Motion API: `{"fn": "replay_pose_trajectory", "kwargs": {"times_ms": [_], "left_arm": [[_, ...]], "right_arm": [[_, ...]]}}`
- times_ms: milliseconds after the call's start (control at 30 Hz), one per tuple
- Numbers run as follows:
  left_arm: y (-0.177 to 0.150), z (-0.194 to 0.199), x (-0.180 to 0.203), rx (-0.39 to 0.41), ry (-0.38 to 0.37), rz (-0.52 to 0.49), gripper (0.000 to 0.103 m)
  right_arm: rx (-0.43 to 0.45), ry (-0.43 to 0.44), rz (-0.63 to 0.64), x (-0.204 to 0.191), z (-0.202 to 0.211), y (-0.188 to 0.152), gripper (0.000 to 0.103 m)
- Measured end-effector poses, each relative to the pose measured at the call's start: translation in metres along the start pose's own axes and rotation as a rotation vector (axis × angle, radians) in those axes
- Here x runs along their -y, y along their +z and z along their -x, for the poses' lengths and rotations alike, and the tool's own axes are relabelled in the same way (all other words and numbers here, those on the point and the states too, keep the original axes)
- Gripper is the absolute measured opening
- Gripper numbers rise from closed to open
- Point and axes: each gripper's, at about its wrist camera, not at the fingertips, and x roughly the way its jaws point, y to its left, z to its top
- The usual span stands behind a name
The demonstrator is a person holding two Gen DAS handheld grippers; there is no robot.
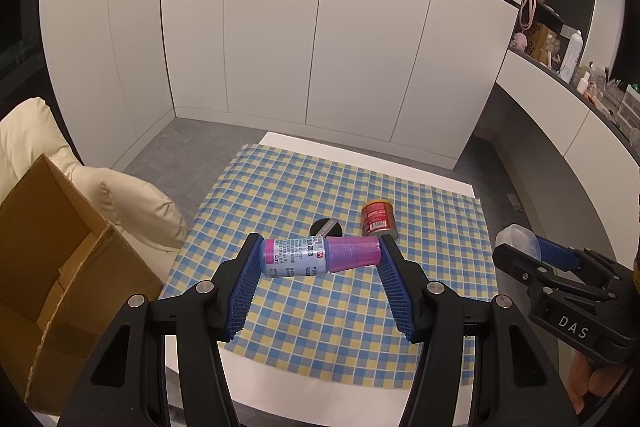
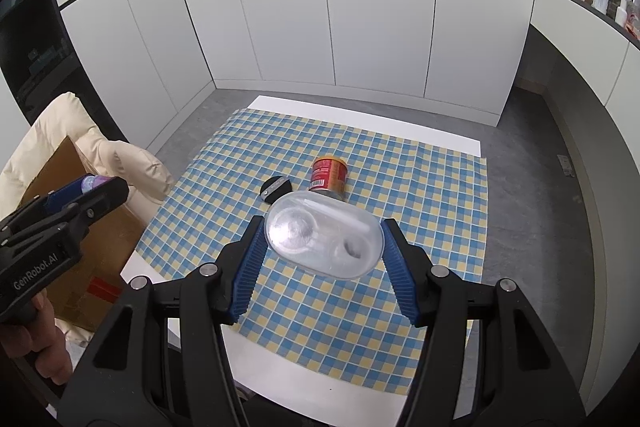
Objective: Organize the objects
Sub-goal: 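Carry the pink tube with the left tool and clear case with the right tool toward the cardboard box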
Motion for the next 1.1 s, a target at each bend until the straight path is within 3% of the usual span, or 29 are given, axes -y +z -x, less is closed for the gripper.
{"fn": "replay_pose_trajectory", "kwargs": {"times_ms": [333, 1100], "left_arm": [[0.000, 0.002, -0.004, 0.007, 0.002, -0.010, 0.058], [-0.001, 0.012, -0.033, 0.023, 0.036, 0.036, 0.058]], "right_arm": [[-0.002, 0.005, -0.014, -0.001, -0.004, 0.003, 0.060], [0.003, 0.030, 0.023, -0.043, -0.017, 0.012, 0.060]]}}
